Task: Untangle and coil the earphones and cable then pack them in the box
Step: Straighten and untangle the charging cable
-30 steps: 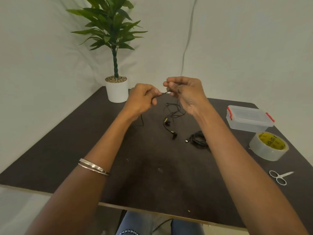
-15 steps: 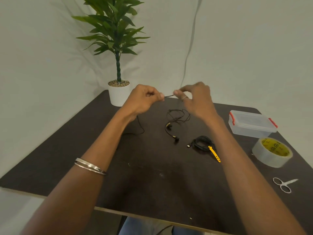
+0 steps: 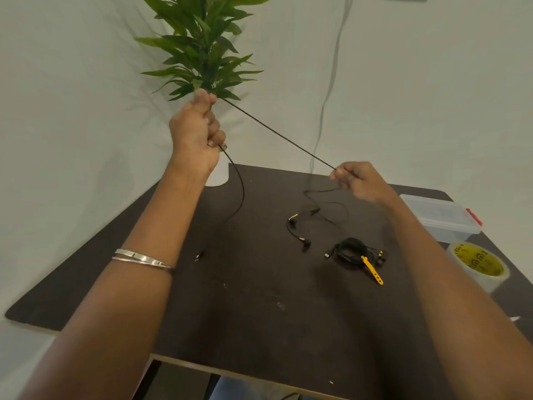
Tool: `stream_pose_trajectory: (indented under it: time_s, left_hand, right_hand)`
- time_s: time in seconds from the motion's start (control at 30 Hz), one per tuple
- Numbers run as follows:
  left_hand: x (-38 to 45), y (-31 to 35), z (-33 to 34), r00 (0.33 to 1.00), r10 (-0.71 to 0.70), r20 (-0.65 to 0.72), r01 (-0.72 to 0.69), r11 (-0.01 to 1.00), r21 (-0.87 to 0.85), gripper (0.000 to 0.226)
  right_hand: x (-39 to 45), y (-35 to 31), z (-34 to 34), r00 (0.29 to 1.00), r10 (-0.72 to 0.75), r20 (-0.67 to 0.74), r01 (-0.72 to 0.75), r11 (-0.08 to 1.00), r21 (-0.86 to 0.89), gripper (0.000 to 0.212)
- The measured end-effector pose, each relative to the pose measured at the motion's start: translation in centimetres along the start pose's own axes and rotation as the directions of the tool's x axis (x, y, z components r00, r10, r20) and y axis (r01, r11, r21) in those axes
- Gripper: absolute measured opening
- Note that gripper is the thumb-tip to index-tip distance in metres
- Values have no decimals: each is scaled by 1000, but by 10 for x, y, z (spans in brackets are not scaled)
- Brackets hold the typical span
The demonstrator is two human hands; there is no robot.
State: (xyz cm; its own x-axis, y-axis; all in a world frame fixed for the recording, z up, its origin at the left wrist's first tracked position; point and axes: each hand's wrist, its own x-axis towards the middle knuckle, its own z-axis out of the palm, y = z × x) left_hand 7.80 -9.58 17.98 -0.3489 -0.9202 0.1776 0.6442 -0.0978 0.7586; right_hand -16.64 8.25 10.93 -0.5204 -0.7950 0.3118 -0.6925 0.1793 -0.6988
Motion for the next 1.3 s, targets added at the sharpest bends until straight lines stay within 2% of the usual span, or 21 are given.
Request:
stream_pose_trajectory:
  time_s: [0.07, 0.13, 0.3, 0.33, 0.4, 0.43, 0.5, 0.57, 0.6, 0.67, 0.7, 0.77, 0.83, 0.87, 0.9, 1.0, 1.07, 1.13, 1.2, 1.23, 1.3]
  left_hand:
    - [5, 2, -2, 999, 28, -36, -31, 997, -73, 23]
    - [4, -3, -3, 998, 32, -59, -36, 996, -75, 24]
    - [2, -18, -2, 995, 23, -95, -36, 990, -135, 25]
    - [2, -18, -2, 995, 30, -97, -42, 992, -121, 25]
    - [2, -18, -2, 997, 36, -71, -38, 999, -26, 23]
    - [1, -18, -1, 999, 25, -41, -23, 998, 53, 21]
    - [-4, -23, 1, 999, -26, 23, 20, 970, 240, 19]
    - [-9, -31, 2, 994, -72, 83, 34, 920, 391, 21]
    - [-12, -36, 3, 989, -91, 118, 30, 899, 437, 22]
    - [-19, -43, 6, 971, -132, 199, 18, 871, 491, 23]
    - [-23, -45, 8, 958, -154, 242, 8, 857, 516, 23]
    - [-32, -48, 11, 921, -207, 329, -16, 825, 565, 23]
    - [-37, -49, 11, 882, -261, 393, -27, 804, 594, 24]
    - [-37, -49, 11, 870, -279, 407, -19, 805, 593, 24]
    - [-36, -48, 8, 866, -292, 406, 3, 815, 579, 24]
    - [-31, -46, -1, 876, -312, 367, 124, 882, 455, 23]
    - [-27, -45, -10, 882, -322, 344, 191, 912, 363, 22]
    - [-23, -44, -19, 887, -330, 322, 247, 930, 273, 23]
    - [-21, -44, -25, 899, -333, 285, 277, 935, 220, 24]
    - [-21, -45, -27, 909, -327, 260, 269, 934, 235, 24]
    - [-26, -49, -26, 922, -307, 237, 217, 914, 342, 22]
  right_hand:
    - [4, 23, -6, 995, 43, -89, -54, 989, -134, 28]
    - [9, 36, -6, 981, 55, -188, -100, 965, -241, 28]
    - [18, 40, 0, 939, 107, -326, -240, 884, -401, 35]
    - [19, 41, -2, 926, 120, -358, -275, 864, -422, 36]
    - [22, 38, -8, 891, 169, -421, -318, 895, -313, 33]
    - [25, 34, -11, 881, 210, -423, -340, 904, -258, 29]
    - [30, 23, -13, 913, 281, -296, -363, 890, -275, 28]
    - [27, 6, -9, 961, 257, -102, -277, 891, -360, 48]
    - [22, -6, -5, 979, 202, -28, -201, 929, -311, 60]
    - [11, -32, 6, 996, 64, 63, -61, 997, -44, 76]
    - [6, -44, 12, 996, -5, 90, -1, 998, 68, 78]
    - [1, -60, 24, 986, -123, 109, 107, 984, 144, 68]
    - [-1, -71, 32, 973, -203, 110, 179, 964, 196, 37]
    - [-2, -73, 33, 969, -220, 112, 184, 946, 267, 20]
    - [-3, -70, 34, 968, -221, 118, 168, 922, 350, 13]
    - [-8, -55, 32, 975, -126, 181, 7, 839, 545, 24]
    - [-12, -41, 29, 979, -80, 185, -43, 814, 579, 29]
    - [-16, -24, 24, 986, -16, 164, -64, 881, 469, 33]
    - [-18, 0, 18, 991, 54, 122, -74, 983, 168, 37]
    - [-16, 13, 14, 987, 96, 127, -93, 995, -25, 33]
    - [-15, 29, 9, 968, 202, 147, -139, 924, -356, 20]
